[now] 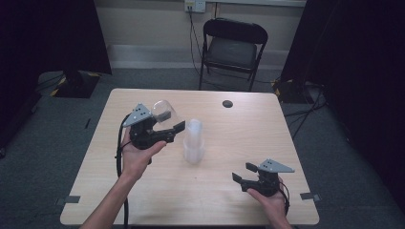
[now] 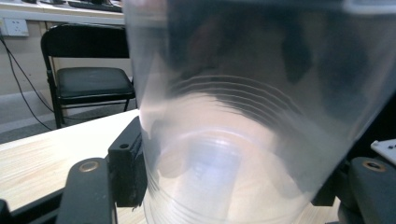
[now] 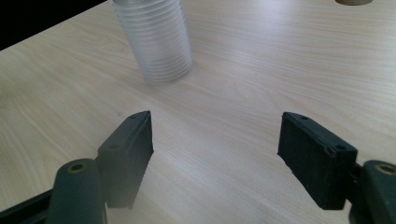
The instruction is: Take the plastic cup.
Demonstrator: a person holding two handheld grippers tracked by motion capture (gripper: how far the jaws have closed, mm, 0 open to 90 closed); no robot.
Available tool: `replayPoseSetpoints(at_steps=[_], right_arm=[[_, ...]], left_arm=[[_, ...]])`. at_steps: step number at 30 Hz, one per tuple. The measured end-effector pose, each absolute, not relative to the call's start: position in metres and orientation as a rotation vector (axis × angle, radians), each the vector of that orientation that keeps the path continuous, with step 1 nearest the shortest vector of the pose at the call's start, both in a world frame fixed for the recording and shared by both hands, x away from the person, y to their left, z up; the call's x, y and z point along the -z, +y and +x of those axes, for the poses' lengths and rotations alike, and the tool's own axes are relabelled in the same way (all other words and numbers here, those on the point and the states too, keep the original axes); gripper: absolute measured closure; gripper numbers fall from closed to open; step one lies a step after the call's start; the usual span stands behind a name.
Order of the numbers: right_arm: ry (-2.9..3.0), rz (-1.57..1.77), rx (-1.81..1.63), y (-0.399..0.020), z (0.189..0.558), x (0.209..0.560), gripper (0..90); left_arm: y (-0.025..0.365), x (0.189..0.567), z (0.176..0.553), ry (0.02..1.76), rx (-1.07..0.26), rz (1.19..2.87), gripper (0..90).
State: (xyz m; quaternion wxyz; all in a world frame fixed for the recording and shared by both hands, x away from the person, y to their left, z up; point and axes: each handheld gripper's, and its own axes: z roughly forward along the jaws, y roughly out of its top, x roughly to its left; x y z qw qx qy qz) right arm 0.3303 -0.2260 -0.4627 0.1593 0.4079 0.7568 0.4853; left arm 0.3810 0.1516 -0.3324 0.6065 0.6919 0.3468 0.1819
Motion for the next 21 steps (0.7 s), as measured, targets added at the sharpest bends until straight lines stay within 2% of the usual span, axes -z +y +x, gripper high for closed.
replayPoseSetpoints(at_steps=[13, 21], right_arm=[[2.169, 1.088, -1.371, -0.214, 0.325, 0.461, 30.4], [2.187, 1.048, -1.385, -0.208, 0.321, 0.46, 32.9]], left_arm=[[0.15, 0.357, 0.363, 0.815, -0.359, 1.663, 31.6], [0.141, 0.374, 0.35, 0.82, -0.274, 1.709, 31.6]])
